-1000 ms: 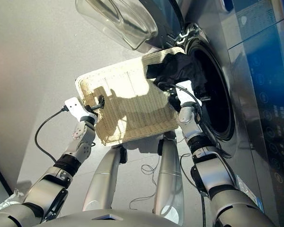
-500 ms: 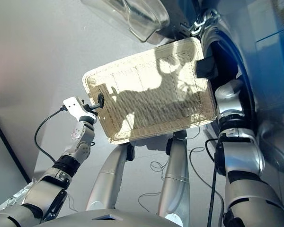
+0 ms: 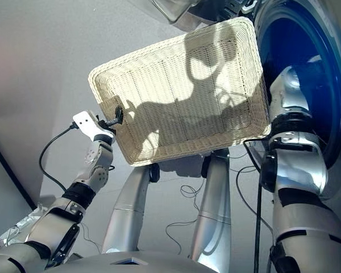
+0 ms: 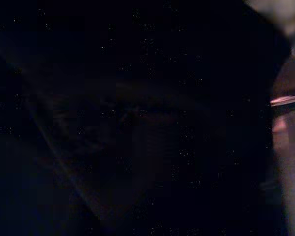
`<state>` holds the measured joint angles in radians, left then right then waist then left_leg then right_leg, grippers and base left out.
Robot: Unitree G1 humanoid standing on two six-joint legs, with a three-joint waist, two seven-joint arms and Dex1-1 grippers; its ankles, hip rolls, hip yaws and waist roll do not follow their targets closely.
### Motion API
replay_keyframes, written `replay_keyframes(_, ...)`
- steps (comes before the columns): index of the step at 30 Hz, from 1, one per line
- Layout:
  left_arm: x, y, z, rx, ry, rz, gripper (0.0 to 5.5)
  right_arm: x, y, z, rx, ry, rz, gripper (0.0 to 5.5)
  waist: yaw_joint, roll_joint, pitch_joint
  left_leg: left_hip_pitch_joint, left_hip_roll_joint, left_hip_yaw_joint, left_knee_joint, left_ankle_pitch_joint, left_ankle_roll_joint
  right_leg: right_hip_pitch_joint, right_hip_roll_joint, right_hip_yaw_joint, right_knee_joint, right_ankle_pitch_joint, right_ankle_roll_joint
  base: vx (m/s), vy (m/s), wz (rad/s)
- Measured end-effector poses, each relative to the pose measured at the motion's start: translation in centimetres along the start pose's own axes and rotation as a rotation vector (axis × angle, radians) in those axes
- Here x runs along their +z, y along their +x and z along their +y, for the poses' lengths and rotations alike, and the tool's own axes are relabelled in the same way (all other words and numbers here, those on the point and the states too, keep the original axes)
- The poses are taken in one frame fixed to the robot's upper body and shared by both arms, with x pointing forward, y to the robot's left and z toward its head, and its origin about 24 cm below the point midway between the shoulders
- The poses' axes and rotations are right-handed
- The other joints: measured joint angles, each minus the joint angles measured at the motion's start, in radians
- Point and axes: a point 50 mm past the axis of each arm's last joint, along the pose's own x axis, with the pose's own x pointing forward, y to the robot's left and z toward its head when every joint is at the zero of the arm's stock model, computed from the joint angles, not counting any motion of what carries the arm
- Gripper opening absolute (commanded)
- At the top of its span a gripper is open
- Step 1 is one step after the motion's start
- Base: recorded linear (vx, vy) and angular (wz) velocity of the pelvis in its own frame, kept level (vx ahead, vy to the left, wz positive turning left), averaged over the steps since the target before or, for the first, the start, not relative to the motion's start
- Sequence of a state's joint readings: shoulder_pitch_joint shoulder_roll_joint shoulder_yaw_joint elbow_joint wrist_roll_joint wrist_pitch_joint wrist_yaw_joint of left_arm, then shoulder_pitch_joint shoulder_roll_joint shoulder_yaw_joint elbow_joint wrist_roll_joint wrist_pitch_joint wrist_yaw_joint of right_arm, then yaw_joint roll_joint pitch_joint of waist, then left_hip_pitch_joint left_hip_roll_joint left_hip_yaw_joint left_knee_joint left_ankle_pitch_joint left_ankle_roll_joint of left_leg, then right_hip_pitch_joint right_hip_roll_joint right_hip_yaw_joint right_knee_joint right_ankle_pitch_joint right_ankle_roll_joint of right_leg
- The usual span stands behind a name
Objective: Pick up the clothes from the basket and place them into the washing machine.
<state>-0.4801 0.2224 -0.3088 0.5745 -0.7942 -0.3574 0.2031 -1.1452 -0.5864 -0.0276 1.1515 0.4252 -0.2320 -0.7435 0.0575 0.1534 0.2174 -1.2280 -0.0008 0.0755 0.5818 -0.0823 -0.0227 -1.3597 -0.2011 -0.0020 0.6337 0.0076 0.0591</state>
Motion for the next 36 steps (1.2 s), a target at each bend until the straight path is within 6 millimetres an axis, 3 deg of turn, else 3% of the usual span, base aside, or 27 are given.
replay_keyframes(2,0.1,0.1,0.1,0.000,0.003,-0.004,5.50,0.0,-0.1,0.4,0.023,0.027,0.023,0.00,-0.002,0.000,0.000,-0.014,0.001,-0.003,0.032,-0.012,-0.003,-0.013,0.000,0.001,0.032,-0.011,-0.003,0.000,0.000,0.000)
replay_keyframes(3,0.2,0.1,0.1,0.000,0.001,-0.006,5.50,0.2,0.0,0.5,0.029,0.037,0.026,3.75,-0.003,0.000,0.000,-0.025,0.002,-0.008,0.050,-0.018,-0.003,-0.022,0.000,0.001,0.048,-0.018,-0.003,0.000,0.000,0.000)
replay_keyframes(4,0.3,0.1,0.1,0.000,0.000,-0.008,5.50,0.3,0.0,0.6,0.036,0.051,0.026,5.50,-0.004,0.000,0.000,-0.039,0.002,-0.016,0.069,-0.026,-0.006,-0.032,0.001,-0.001,0.062,-0.024,-0.004,0.000,0.000,0.000)
replay_keyframes(9,0.2,0.0,0.4,0.012,-0.010,-0.005,5.50,1.1,0.6,0.4,0.078,0.057,0.006,5.50,-0.007,-0.001,0.000,-0.091,0.005,-0.027,0.145,-0.052,-0.004,-0.068,0.001,-0.006,0.117,-0.038,-0.003,0.000,0.000,0.000)
replay_keyframes(15,0.3,-0.2,1.5,0.053,-0.024,-0.006,5.50,0.0,0.1,1.0,0.162,0.071,0.058,5.50,-0.032,-0.022,-0.006,-0.096,0.011,-0.027,0.180,-0.069,0.004,-0.063,0.005,-0.004,0.121,-0.039,0.001,0.000,0.000,0.000)
replay_keyframes(17,0.1,-0.3,2.0,0.055,-0.022,0.002,5.50,-1.8,-0.6,1.2,0.223,0.091,0.122,5.50,-0.034,-0.045,-0.013,-0.088,0.020,-0.028,0.185,-0.073,0.001,-0.049,0.016,-0.007,0.115,-0.038,0.000,0.000,0.000,0.000)
replay_keyframes(20,-0.6,-0.5,2.9,0.073,-0.009,0.038,5.50,-5.2,-2.9,1.8,0.334,0.099,0.211,5.50,-0.050,-0.056,-0.015,-0.051,0.024,-0.036,0.170,-0.074,0.000,-0.006,0.018,-0.019,0.095,-0.037,-0.001,0.000,0.000,0.000)
replay_keyframes(26,-2.7,-1.6,5.0,0.136,0.005,0.122,5.50,-12.7,-9.9,2.5,0.582,0.091,0.428,5.50,-0.054,-0.090,-0.034,0.046,0.025,-0.043,0.099,-0.068,-0.004,0.089,0.019,-0.036,0.045,-0.040,-0.004,0.000,0.000,0.000)
replay_keyframes(32,-4.6,-2.7,5.9,0.181,0.016,0.193,5.50,-15.4,-13.4,2.1,0.641,0.113,0.526,5.50,-0.052,-0.106,-0.042,0.142,0.021,-0.057,0.018,-0.048,-0.016,0.184,0.015,-0.058,-0.009,-0.036,-0.012,0.000,0.000,0.000)
replay_keyframes(36,-6.0,-3.6,6.1,0.201,0.032,0.245,5.50,-17.8,-15.4,0.2,0.638,0.126,0.605,5.50,-0.054,-0.109,-0.043,0.245,0.019,-0.074,-0.055,-0.034,-0.020,0.289,0.015,-0.077,-0.061,-0.041,-0.009,0.051,-0.005,0.037)
